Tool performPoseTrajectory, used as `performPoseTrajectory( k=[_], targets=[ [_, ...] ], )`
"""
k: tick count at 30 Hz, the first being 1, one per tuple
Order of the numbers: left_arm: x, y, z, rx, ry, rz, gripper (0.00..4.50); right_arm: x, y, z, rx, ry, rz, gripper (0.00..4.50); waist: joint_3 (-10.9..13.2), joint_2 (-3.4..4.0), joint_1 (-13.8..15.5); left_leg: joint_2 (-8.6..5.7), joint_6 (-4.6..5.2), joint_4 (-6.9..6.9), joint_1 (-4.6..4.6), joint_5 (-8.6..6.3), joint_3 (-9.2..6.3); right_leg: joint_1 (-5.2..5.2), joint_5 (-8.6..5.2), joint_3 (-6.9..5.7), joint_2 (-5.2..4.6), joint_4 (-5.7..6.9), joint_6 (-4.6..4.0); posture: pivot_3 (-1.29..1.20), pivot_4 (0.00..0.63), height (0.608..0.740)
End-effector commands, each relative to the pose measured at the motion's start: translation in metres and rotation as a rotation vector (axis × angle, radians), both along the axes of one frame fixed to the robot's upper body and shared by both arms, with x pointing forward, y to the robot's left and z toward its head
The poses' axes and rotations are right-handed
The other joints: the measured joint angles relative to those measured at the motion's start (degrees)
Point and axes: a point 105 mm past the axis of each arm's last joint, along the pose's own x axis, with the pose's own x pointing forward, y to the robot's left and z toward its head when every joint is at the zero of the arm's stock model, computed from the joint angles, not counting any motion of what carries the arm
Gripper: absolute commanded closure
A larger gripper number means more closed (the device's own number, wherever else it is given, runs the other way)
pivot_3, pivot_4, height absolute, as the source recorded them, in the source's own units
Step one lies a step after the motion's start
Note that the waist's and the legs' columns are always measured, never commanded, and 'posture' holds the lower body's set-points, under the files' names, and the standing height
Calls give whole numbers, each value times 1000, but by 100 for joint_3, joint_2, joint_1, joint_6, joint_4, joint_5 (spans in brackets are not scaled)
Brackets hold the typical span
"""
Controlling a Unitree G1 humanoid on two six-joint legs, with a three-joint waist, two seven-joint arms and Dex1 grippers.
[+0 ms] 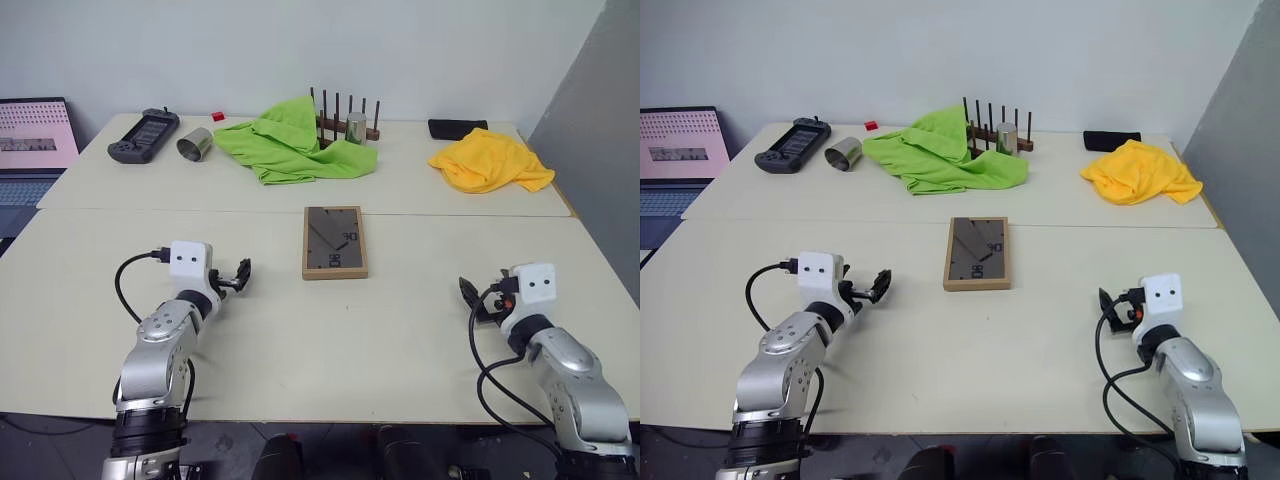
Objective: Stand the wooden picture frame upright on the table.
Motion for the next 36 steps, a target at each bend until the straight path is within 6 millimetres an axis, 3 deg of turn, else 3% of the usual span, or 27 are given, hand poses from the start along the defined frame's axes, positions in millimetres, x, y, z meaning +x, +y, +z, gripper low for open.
performPoseTrajectory(
  k=[1, 7, 10, 13, 16, 20, 29, 34, 35, 36],
  targets=[
    [2, -6, 19, -11, -62, -49, 0, 1, 4, 17, -12, -62, 15, 74, 0, 0, 0, 0, 0, 0, 0, 0, 0, 0, 0, 0, 0, 0, 0, 0, 150, 740],
    [4, -4, 24, 41, -19, -149, 0, 11, 4, 21, -59, -68, 98, 74, 0, 0, -5, 0, 0, 0, 0, 0, 0, 0, 0, -1, 0, 0, 0, 0, 150, 740],
    [6, 1, 42, 60, -4, -254, 0, 22, 9, 31, -42, -61, 212, 74, 0, 0, -26, -1, 0, 0, 1, 0, 1, 0, 0, 0, 1, 0, 0, 0, 150, 740],
    [2, 2, 58, 99, 48, -425, 0, 27, 22, 40, -4, 5, 434, 74, 1, 1, -42, 2, 1, 1, 2, 0, 0, -2, 0, -2, 5, 2, 0, 0, 150, 740],
    [0, 6, 70, 133, 92, -536, 0, 20, 31, 46, 13, 117, 660, 74, 2, 3, -42, 1, 1, -2, 0, 0, 0, -1, 0, -3, 5, -7, 0, 0, 150, 740],
    [-7, 9, 79, 161, 188, -679, 0, 17, 39, 58, 29, 226, 844, 74, 3, 4, -42, 2, 2, -5, -3, 0, 0, 0, 0, -7, 4, -20, 0, 0, 150, 740],
    [1, 9, 85, 227, 203, -740, 0, 33, 52, 67, -28, 212, 907, 74, 4, 5, -40, 4, 2, -2, -9, -1, 0, -2, 0, -8, 4, -24, 0, 0, 150, 740],
    [10, 0, 81, 210, 150, -728, 0, 49, 56, 60, -78, 151, 845, 74, 4, 5, -39, 4, 2, 1, -10, -1, 0, -2, 0, -8, 4, -22, 0, 0, 150, 740],
    [14, 1, 78, 234, 135, -708, 286, 54, 59, 58, -77, 140, 830, 0, 4, 5, -39, 5, 2, 2, -10, -1, 0, -2, 0, -9, 4, -21, -1, 0, 150, 740],
    [17, -1, 74, 233, 123, -699, 441, 56, 65, 56, -52, 135, 836, 210, 4, 5, -39, 5, 2, 2, -9, 0, 0, -2, 0, -8, 4, -20, -1, 0, 150, 740]
  ],
)
